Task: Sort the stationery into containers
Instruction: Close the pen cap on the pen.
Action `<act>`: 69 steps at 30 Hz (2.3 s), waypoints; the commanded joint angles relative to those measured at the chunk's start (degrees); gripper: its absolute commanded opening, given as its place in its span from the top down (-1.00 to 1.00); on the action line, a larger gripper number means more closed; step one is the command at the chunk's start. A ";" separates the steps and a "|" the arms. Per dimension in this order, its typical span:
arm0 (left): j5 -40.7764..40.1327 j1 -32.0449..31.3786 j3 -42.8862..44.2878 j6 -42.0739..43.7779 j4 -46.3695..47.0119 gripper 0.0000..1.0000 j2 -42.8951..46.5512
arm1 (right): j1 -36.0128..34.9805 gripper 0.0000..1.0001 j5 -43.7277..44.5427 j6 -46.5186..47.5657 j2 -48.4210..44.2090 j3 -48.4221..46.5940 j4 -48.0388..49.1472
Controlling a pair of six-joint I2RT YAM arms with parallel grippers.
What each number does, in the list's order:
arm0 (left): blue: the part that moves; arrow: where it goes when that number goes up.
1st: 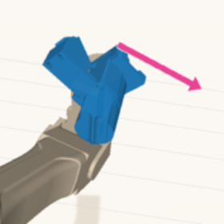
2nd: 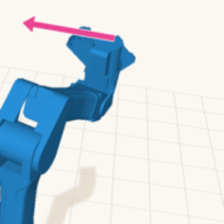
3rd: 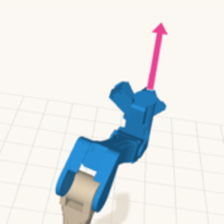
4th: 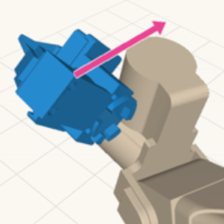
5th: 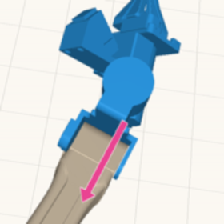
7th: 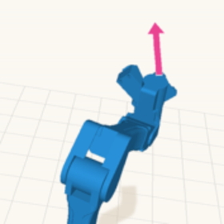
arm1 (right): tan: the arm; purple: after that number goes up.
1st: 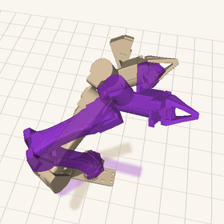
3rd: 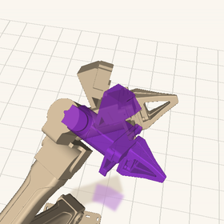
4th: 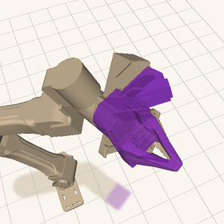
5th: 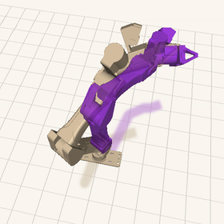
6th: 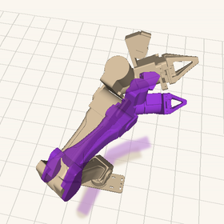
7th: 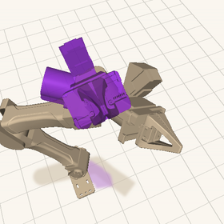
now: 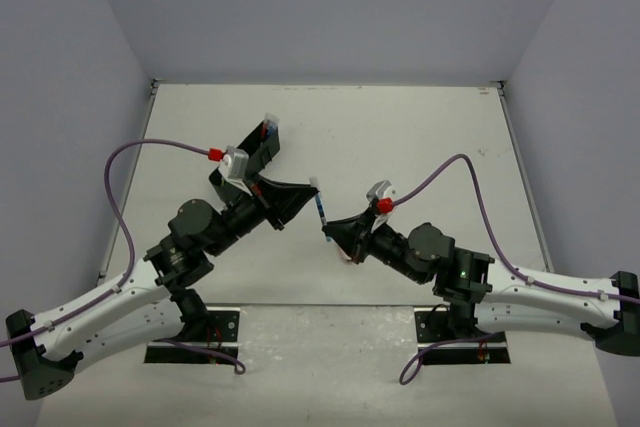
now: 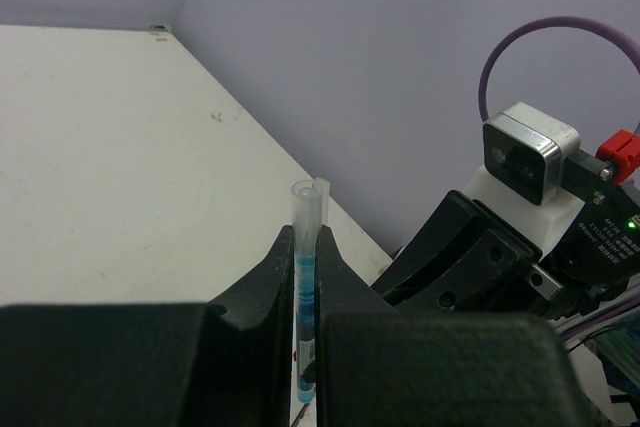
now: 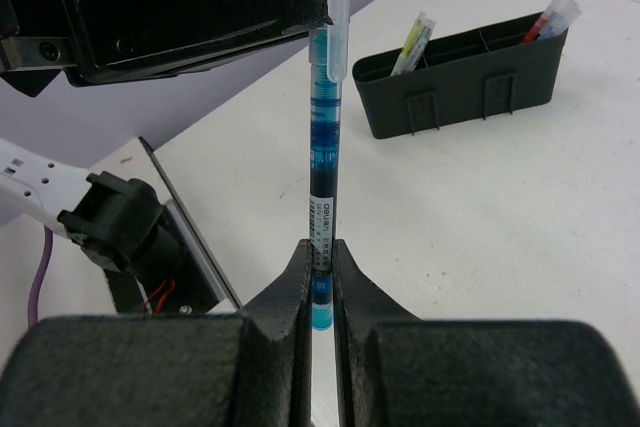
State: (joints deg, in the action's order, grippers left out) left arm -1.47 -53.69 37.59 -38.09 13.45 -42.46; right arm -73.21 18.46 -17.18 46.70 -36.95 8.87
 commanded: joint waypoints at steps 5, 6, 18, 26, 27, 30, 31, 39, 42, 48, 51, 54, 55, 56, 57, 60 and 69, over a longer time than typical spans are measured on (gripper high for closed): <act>5.85 -0.62 -4.07 0.35 -2.53 0.86 -0.94 | 0.28 1.00 0.59 1.29 -0.20 -7.86 12.33; 5.87 -0.62 -4.05 0.44 -2.61 0.83 -0.96 | 0.26 1.00 -0.02 1.63 -0.01 -7.96 12.32; 6.16 -0.62 -2.88 1.98 -2.01 0.63 0.46 | 0.26 1.00 -4.22 1.53 1.20 -3.93 14.16; 10.31 -0.62 -5.05 4.92 1.99 1.00 4.28 | 0.26 1.00 -5.53 1.62 1.64 -3.41 14.33; 11.18 -0.62 -5.00 5.56 2.34 1.00 4.67 | 0.30 0.98 -6.08 1.51 1.93 -3.21 14.37; 13.96 -0.62 -4.67 7.40 3.10 1.00 5.25 | 0.32 0.76 -7.92 1.44 2.98 -3.12 14.31; 15.95 -0.62 -4.47 8.19 3.77 1.00 5.17 | 0.35 0.61 -9.11 1.33 3.63 -3.49 14.09; 26.88 -0.62 -4.01 9.78 9.33 1.00 4.04 | 0.81 0.61 -14.93 0.44 5.11 -6.48 12.65; 27.21 -0.62 -3.68 9.75 9.74 1.00 3.96 | 1.25 0.86 -16.66 -0.16 4.43 -6.59 12.33; 26.36 -0.63 -0.57 11.27 5.67 -0.24 2.22 | 1.78 1.00 -18.22 -0.01 2.27 -4.69 12.29; 21.48 -0.62 3.41 13.15 0.20 -0.97 1.90 | 1.93 1.00 -19.51 0.79 0.70 -2.70 12.36; 17.91 -0.54 6.26 14.65 -3.16 -0.98 2.23 | 2.40 1.00 -21.53 1.32 -0.87 -0.32 12.32; 17.86 -0.56 7.23 14.73 -3.42 -0.96 2.29 | 2.54 1.00 -21.56 1.19 -1.24 0.29 12.29; 17.73 -0.62 8.57 14.84 -3.65 -0.87 2.29 | 2.76 1.00 -21.66 0.96 -1.58 0.99 12.21; 17.72 -0.62 9.61 15.00 -3.83 -0.80 2.26 | 2.92 1.00 -21.95 0.83 -2.12 1.34 12.12; 17.77 -0.58 11.09 15.89 -4.91 -0.69 1.81 | 3.07 1.00 -24.62 1.09 -3.01 2.05 11.23; 24.07 -0.62 12.15 16.03 -1.69 -0.10 0.37 | 3.16 1.00 -32.48 2.69 -3.12 1.92 10.35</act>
State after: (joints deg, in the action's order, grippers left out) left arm 18.68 -54.15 47.82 -23.04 10.24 -41.05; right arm -70.17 -9.89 -16.09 44.16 -35.00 18.38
